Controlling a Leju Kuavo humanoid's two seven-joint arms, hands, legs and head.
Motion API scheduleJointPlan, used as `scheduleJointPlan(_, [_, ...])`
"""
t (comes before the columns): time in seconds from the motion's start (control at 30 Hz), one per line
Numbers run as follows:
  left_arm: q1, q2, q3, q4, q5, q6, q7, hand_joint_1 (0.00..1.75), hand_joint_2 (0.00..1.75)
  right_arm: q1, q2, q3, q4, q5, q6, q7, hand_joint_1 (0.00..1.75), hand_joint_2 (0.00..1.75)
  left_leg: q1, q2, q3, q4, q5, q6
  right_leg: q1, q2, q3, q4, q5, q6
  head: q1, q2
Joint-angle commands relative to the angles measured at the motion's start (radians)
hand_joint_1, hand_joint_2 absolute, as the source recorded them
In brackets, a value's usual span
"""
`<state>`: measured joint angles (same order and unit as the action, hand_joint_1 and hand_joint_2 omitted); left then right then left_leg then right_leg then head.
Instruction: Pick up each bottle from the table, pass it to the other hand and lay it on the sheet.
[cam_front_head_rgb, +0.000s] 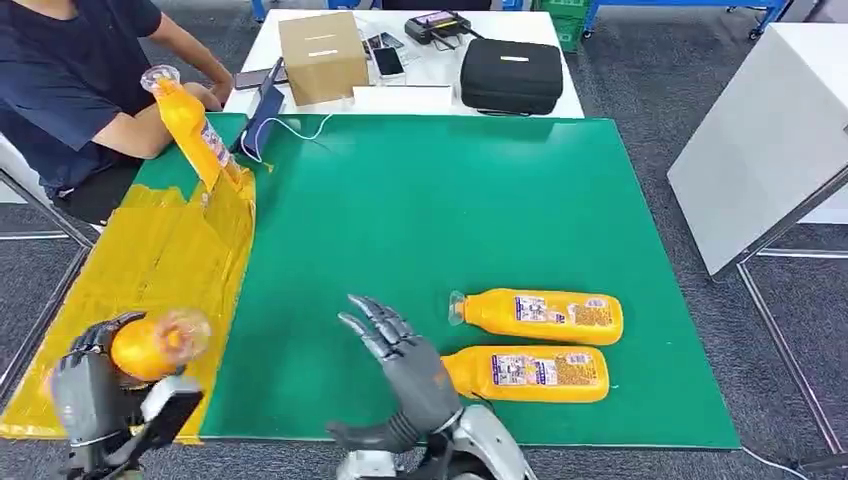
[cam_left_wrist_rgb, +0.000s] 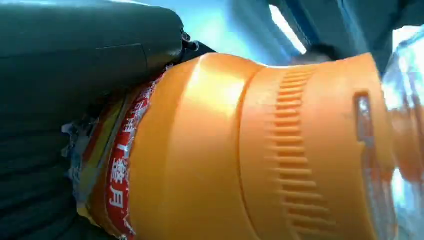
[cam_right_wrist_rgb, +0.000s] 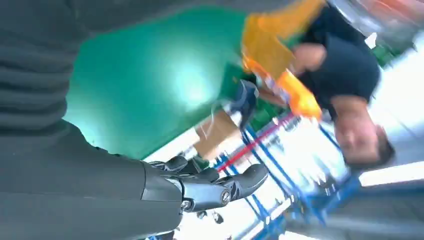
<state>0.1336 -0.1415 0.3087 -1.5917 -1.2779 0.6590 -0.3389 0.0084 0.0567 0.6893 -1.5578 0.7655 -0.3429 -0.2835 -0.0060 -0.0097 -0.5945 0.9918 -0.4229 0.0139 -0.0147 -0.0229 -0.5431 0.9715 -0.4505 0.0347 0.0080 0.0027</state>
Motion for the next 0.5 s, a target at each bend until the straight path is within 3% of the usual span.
scheduleJointPlan(0.03, [-0.094, 0.001, 0.053, 0.250, -0.243, 0.039, 0.066, 1.75, 1.75, 0.092, -0.154, -0.125, -0.219, -0.050, 0.028, -0.034, 0.00, 0.00, 0.001, -0.004, 0.002, 0.000, 0.000, -0.001, 0.001, -0.003, 0.005, -0.002, -0.001, -0.001, 0.001, 0.000])
scheduleJointPlan(0.13, [-0.089, 0.007, 0.019, 0.260, -0.261, 0.039, 0.089, 1.75, 1.75, 0.087, -0.143, -0.129, -0.199, -0.047, 0.026, -0.036, 0.00, 0.00, 0.001, 0.001, 0.002, 0.000, -0.001, -0.001, 0.001, 0.002, 0.005, -0.002, 0.000, -0.001, 0.000, 0.000])
scheduleJointPlan(0.2, [-0.091, 0.045, -0.037, 0.308, -0.293, 0.039, 0.143, 1.75, 1.75, 0.074, -0.140, -0.131, -0.187, -0.050, 0.035, -0.037, 0.00, 0.00, 0.000, 0.001, 0.001, -0.001, 0.000, -0.001, 0.000, 0.001, 0.003, -0.001, 0.000, -0.001, 0.001, 0.000])
scheduleJointPlan(0.27, [-0.077, 0.168, -0.165, 0.346, -0.293, 0.039, 0.263, 1.75, 1.75, 0.059, -0.139, -0.129, -0.179, -0.058, 0.045, -0.040, 0.00, 0.00, -0.001, 0.001, 0.002, -0.001, 0.000, -0.001, 0.000, 0.001, 0.003, -0.001, 0.000, -0.001, 0.000, 0.000])
scheduleJointPlan(0.3, [-0.075, 0.275, -0.325, 0.332, -0.293, 0.039, 0.429, 1.75, 1.75, 0.052, -0.138, -0.128, -0.176, -0.060, 0.049, -0.041, 0.00, 0.00, 0.001, 0.001, 0.003, -0.001, 0.000, -0.002, 0.001, 0.001, 0.005, -0.002, 0.000, -0.002, 0.000, 0.000])
scheduleJointPlan(0.47, [-0.075, 0.275, -0.325, 0.332, -0.293, 0.039, 0.429, 1.75, 1.75, 0.052, -0.138, -0.128, -0.176, -0.060, 0.049, -0.041, 0.00, 0.00, 0.002, 0.004, 0.002, 0.000, -0.001, -0.002, 0.003, 0.003, 0.002, -0.001, 0.000, -0.001, 0.000, 0.000])
scheduleJointPlan(0.5, [-0.077, 0.304, -0.404, 0.333, -0.293, 0.039, 0.497, 1.75, 1.75, 0.052, -0.138, -0.125, -0.176, -0.059, 0.047, -0.042, 0.00, 0.00, 0.001, 0.004, 0.002, -0.001, 0.000, -0.001, 0.001, 0.003, 0.002, 0.000, 0.000, -0.001, 0.000, 0.000])
